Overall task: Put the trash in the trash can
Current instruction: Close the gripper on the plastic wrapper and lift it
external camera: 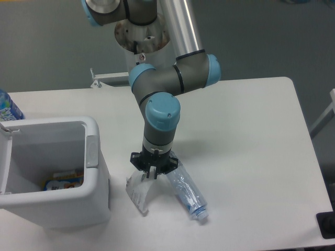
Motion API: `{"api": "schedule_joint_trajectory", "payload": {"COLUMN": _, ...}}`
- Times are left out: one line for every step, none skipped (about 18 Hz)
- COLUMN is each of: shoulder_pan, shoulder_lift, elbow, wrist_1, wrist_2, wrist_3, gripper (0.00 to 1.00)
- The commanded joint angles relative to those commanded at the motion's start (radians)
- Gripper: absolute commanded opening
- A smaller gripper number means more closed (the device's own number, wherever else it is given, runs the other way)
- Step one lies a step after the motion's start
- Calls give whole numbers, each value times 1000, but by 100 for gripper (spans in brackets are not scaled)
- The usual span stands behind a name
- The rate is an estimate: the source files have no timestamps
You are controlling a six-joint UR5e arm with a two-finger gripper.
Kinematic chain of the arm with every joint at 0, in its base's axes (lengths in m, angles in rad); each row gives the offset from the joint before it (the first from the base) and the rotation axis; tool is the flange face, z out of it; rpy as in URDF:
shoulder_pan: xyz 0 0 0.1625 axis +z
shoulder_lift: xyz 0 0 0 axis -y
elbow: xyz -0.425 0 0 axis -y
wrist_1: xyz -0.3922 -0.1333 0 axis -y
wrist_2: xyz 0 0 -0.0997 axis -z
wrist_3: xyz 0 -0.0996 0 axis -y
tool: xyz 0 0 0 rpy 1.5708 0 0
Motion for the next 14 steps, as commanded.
{"api": "schedule_joint_trajectory", "payload": {"shoulder_pan": 0, "shoulder_lift": -3, "elbow": 3, "wrist_1": 2, "wrist_2": 0, "wrist_3": -2, "gripper": 0}}
{"api": "schedule_joint_trajectory", "payload": {"shoulder_pan": 0, "shoulder_lift": -3, "elbow": 8, "wrist_1": 0, "wrist_2": 0, "wrist_3": -8, "gripper": 0}}
{"api": "schedule_joint_trajectory", "payload": {"shoulder_pan": 0, "shoulder_lift": -3, "elbow": 15, "wrist_1": 0, "wrist_2": 0, "wrist_3": -17, "gripper": 0}}
{"api": "schedule_joint_trajectory", "payload": {"shoulder_pan": 0, "shoulder_lift": -5, "elbow": 31, "wrist_1": 0, "wrist_2": -2, "wrist_3": -29, "gripper": 0}}
{"api": "schedule_joint_trajectory", "payload": {"shoulder_pan": 0, "shoulder_lift": -5, "elbow": 52, "wrist_1": 0, "wrist_2": -3, "wrist_3": -46, "gripper": 0}}
{"api": "schedule_joint_trajectory", "payload": {"shoulder_pan": 0, "shoulder_lift": -6, "elbow": 75, "wrist_1": 0, "wrist_2": -5, "wrist_3": -64, "gripper": 0}}
{"api": "schedule_joint_trajectory", "payload": {"shoulder_pan": 0, "shoulder_lift": -11, "elbow": 101, "wrist_1": 2, "wrist_2": -11, "wrist_3": -80, "gripper": 0}}
{"api": "schedule_joint_trajectory", "payload": {"shoulder_pan": 0, "shoulder_lift": -15, "elbow": 124, "wrist_1": 2, "wrist_2": -29, "wrist_3": -90, "gripper": 0}}
{"api": "schedule_joint_trajectory", "payload": {"shoulder_pan": 2, "shoulder_lift": -15, "elbow": 144, "wrist_1": 2, "wrist_2": -52, "wrist_3": -98, "gripper": 0}}
{"api": "schedule_joint_trajectory", "payload": {"shoulder_pan": 6, "shoulder_lift": -15, "elbow": 164, "wrist_1": 0, "wrist_2": -72, "wrist_3": -109, "gripper": 0}}
{"api": "schedule_joint_trajectory", "payload": {"shoulder_pan": 8, "shoulder_lift": -17, "elbow": 187, "wrist_1": 2, "wrist_2": -86, "wrist_3": -124, "gripper": 0}}
{"api": "schedule_joint_trajectory", "payload": {"shoulder_pan": 8, "shoulder_lift": -23, "elbow": 211, "wrist_1": 2, "wrist_2": -92, "wrist_3": -141, "gripper": 0}}
{"api": "schedule_joint_trajectory", "payload": {"shoulder_pan": 8, "shoulder_lift": -29, "elbow": 241, "wrist_1": 2, "wrist_2": -94, "wrist_3": -159, "gripper": 0}}
{"api": "schedule_joint_trajectory", "payload": {"shoulder_pan": 9, "shoulder_lift": -32, "elbow": 271, "wrist_1": 2, "wrist_2": -101, "wrist_3": -179, "gripper": 0}}
